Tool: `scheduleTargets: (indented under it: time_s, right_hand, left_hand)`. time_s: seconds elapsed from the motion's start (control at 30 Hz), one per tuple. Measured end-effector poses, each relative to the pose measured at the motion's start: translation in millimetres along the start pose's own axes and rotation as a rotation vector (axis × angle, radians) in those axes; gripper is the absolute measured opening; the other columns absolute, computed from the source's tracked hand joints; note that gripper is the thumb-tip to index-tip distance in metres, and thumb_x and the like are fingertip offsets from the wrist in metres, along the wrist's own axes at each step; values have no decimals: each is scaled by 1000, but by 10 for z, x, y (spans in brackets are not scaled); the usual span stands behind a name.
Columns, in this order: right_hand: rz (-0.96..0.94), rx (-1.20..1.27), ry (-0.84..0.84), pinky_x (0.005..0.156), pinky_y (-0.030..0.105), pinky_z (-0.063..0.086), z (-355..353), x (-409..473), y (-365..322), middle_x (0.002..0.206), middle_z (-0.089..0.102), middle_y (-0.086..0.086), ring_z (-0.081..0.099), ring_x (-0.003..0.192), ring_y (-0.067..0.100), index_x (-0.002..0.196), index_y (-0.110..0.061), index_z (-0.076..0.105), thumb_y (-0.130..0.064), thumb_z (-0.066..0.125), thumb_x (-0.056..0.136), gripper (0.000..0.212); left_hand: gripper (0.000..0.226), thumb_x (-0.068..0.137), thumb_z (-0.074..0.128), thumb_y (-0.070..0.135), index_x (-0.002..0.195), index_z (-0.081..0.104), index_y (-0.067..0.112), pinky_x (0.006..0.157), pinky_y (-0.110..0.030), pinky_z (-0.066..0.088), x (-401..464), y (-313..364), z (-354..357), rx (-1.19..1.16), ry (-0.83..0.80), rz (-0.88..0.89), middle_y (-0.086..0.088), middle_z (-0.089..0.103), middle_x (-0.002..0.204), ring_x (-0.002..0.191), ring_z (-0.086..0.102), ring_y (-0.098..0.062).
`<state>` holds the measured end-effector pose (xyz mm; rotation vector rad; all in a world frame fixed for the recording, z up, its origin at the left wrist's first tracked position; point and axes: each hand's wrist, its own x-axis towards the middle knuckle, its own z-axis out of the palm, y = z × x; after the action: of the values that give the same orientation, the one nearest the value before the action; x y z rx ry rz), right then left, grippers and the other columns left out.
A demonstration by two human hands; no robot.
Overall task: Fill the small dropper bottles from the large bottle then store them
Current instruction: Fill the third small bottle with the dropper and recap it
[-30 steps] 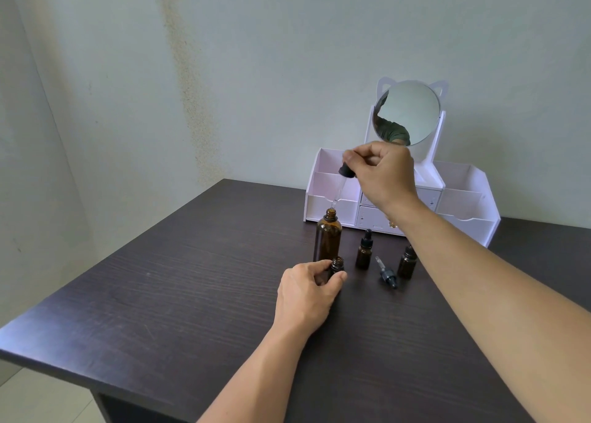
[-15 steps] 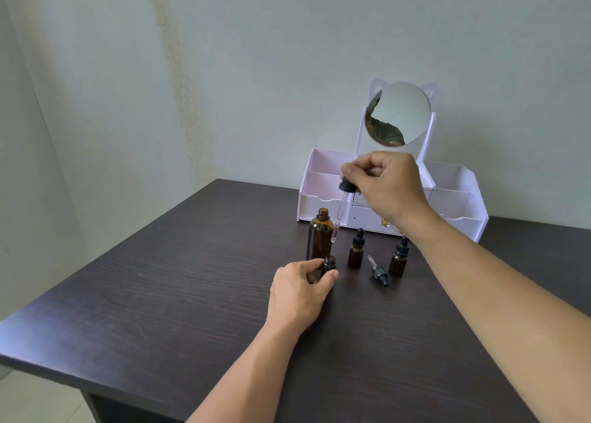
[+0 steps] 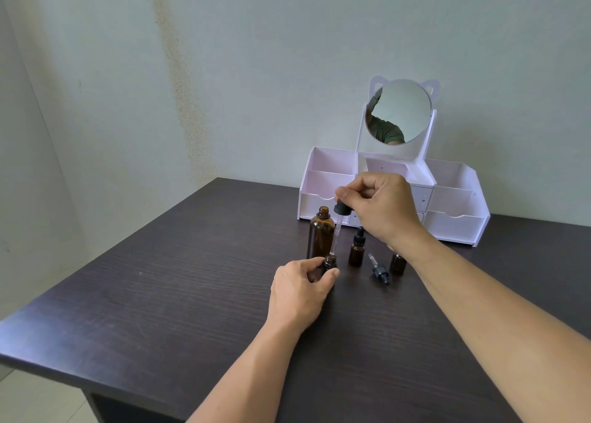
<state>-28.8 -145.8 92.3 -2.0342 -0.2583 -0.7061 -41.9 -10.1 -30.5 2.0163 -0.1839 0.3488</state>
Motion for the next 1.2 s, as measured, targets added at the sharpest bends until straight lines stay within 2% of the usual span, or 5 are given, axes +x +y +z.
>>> scheduleTargets:
  time_s: [0.2,0.4,0.6,1.1,1.2]
  right_hand:
    - [-12,16,-13,68,23,57,-1,-30,-26,73,74,5,71,65,10,74,-7,71,-14,72,84,12]
    - [-24,2,8,73,35,59,3,-19,13,72,74,2,72,69,14,72,-10,71,-15,73,83,12]
    - [-12,14,7,74,38,59,8,-24,15,73,74,3,72,70,14,73,-10,71,-16,72,83,12]
    - [4,-5,-18,69,28,57,-15,-47,-19,74,73,2,71,69,12,77,-11,72,-19,74,82,10]
    - [1,-26,-14,70,31,58,-15,-45,-27,75,74,5,71,71,17,77,-9,73,-18,74,82,10]
  left_hand:
    - [47,85,67,47,126,64,24,69,-17,50,3,-17,13,-17,-2,0,13,59,72,64,55,-2]
    - [46,85,67,47,125,66,24,66,-18,49,10,-15,11,-11,0,6,12,60,69,61,55,-3]
    - [44,86,66,46,124,66,25,66,-21,53,0,0,-1,-6,-14,12,11,61,69,62,57,-4]
    - [47,85,68,43,127,63,24,72,-22,55,-10,29,-17,19,-17,20,13,60,70,64,57,-3]
    - [48,85,68,45,128,63,24,71,-20,54,-4,19,-10,19,-8,20,12,60,72,64,56,-3]
